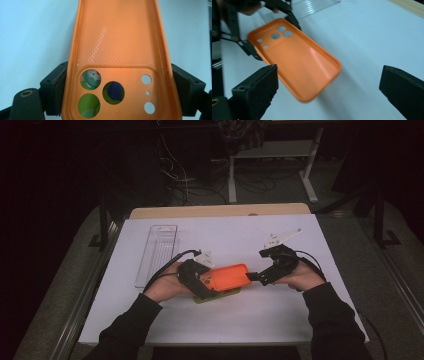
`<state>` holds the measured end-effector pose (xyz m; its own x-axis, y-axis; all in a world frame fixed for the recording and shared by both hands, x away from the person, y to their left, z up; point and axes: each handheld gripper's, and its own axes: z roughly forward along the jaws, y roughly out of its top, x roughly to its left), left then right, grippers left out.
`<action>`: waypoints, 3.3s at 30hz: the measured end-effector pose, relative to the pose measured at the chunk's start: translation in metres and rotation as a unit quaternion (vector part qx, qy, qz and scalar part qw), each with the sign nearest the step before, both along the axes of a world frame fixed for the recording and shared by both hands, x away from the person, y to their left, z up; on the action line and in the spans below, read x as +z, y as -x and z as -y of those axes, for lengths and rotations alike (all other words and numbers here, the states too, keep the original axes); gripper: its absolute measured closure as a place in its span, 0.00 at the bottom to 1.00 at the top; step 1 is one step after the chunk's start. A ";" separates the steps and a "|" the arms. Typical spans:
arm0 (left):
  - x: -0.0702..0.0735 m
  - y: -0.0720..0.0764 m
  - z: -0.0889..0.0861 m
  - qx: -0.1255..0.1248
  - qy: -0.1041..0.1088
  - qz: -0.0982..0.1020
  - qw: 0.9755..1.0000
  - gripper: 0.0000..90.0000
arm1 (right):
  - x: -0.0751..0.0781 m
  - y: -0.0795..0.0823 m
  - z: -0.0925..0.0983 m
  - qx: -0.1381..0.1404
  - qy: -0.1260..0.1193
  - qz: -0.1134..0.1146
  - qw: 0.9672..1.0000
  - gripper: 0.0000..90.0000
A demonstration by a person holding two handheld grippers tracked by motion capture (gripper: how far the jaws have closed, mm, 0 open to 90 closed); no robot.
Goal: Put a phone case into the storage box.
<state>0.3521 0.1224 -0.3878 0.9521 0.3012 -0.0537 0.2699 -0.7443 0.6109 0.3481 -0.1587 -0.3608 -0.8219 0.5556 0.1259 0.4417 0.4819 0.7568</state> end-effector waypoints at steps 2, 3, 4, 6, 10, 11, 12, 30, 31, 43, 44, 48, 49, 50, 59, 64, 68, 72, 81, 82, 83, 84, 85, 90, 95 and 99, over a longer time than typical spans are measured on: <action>-0.001 -0.002 -0.002 0.008 -0.003 0.002 1.000 0.18 | -0.004 0.002 0.002 -0.020 0.000 0.005 1.000 0.01; -0.001 -0.002 -0.002 0.016 -0.003 0.000 1.000 0.18 | -0.005 0.003 0.002 -0.029 0.000 0.001 1.000 0.01; -0.002 -0.002 -0.002 0.019 -0.004 0.000 1.000 0.18 | -0.007 0.004 0.003 -0.035 0.002 0.005 0.999 0.01; -0.003 -0.002 -0.002 0.023 -0.008 0.002 1.000 0.18 | -0.011 0.007 0.003 -0.049 0.002 0.004 0.999 0.01; -0.002 -0.003 -0.002 0.034 -0.012 0.005 0.999 0.18 | -0.020 0.011 0.005 -0.088 0.001 0.006 0.996 0.00; -0.002 -0.002 -0.001 0.044 -0.007 0.004 0.999 0.18 | -0.023 0.012 0.005 -0.094 0.003 0.005 0.996 0.00; -0.001 -0.003 -0.002 0.042 -0.012 0.004 0.999 0.18 | -0.026 0.014 0.005 -0.107 0.006 0.001 0.994 0.00; 0.000 -0.005 -0.005 0.061 -0.017 0.000 0.998 0.18 | -0.064 0.031 0.000 -0.148 0.010 -0.004 0.989 0.00; 0.000 -0.005 -0.005 0.061 -0.017 0.000 0.998 0.18 | -0.064 0.030 0.000 -0.149 0.009 -0.001 0.989 0.00; 0.000 -0.005 -0.005 0.060 -0.017 0.001 0.998 0.18 | -0.064 0.031 -0.005 -0.127 0.018 0.016 0.992 0.00; 0.000 -0.005 -0.005 0.061 -0.016 0.001 0.998 0.18 | -0.064 0.031 -0.005 -0.124 0.022 0.020 0.992 0.00; 0.000 -0.004 -0.005 0.066 -0.010 -0.002 0.998 0.18 | -0.065 0.032 -0.009 -0.111 0.038 0.036 0.992 0.00; 0.000 -0.004 -0.005 0.066 -0.011 -0.001 0.998 0.18 | -0.064 0.033 -0.010 -0.109 0.038 0.038 0.993 0.00; 0.001 -0.004 -0.005 0.065 -0.011 -0.001 0.998 0.18 | -0.064 0.033 -0.010 -0.106 0.040 0.043 0.993 0.00; 0.001 -0.004 -0.005 0.061 -0.010 0.000 0.998 0.18 | -0.060 0.035 -0.012 -0.094 0.063 0.088 0.990 0.00; 0.001 -0.004 -0.005 0.062 -0.009 -0.001 0.998 0.18 | -0.057 0.035 -0.012 -0.093 0.070 0.100 0.988 0.00; 0.000 -0.003 -0.005 0.066 -0.005 -0.002 0.998 0.18 | -0.055 0.036 -0.014 -0.091 0.073 0.105 0.988 0.00; 0.000 -0.003 -0.005 0.067 -0.004 -0.002 0.998 0.18 | -0.055 0.038 -0.016 -0.090 0.073 0.108 0.987 0.00; 0.001 -0.003 -0.006 0.069 -0.001 -0.003 0.998 0.18 | -0.054 0.042 -0.021 -0.078 0.097 0.139 0.982 0.00; 0.001 -0.003 -0.006 0.068 -0.002 -0.004 0.998 0.18 | -0.054 0.043 -0.021 -0.073 0.101 0.145 0.982 0.00; 0.001 -0.003 -0.006 0.067 -0.002 -0.004 0.998 0.18 | -0.054 0.043 -0.021 -0.071 0.104 0.149 0.981 0.00; 0.001 -0.003 -0.006 0.067 -0.003 -0.004 0.998 0.18 | -0.054 0.043 -0.022 -0.069 0.108 0.154 0.980 0.00; 0.001 -0.003 -0.006 0.067 -0.003 -0.004 0.998 0.18 | -0.054 0.044 -0.023 -0.071 0.108 0.157 0.979 0.00; 0.000 -0.004 -0.006 0.064 -0.006 0.000 0.998 0.18 | -0.054 0.046 -0.025 -0.060 0.129 0.177 0.974 0.00; 0.001 -0.004 -0.006 0.060 -0.008 0.001 0.998 0.18 | -0.055 0.049 -0.030 -0.046 0.155 0.206 0.965 0.00; 0.001 -0.004 -0.006 0.056 -0.011 0.004 0.998 0.18 | -0.055 0.051 -0.032 -0.038 0.172 0.227 0.958 0.00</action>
<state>0.3564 0.1285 -0.3864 0.9131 0.4060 -0.0380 0.3467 -0.7239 0.5965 0.2972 -0.1267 -0.4158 -0.7038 0.5614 -0.4353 0.1494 0.7160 0.6819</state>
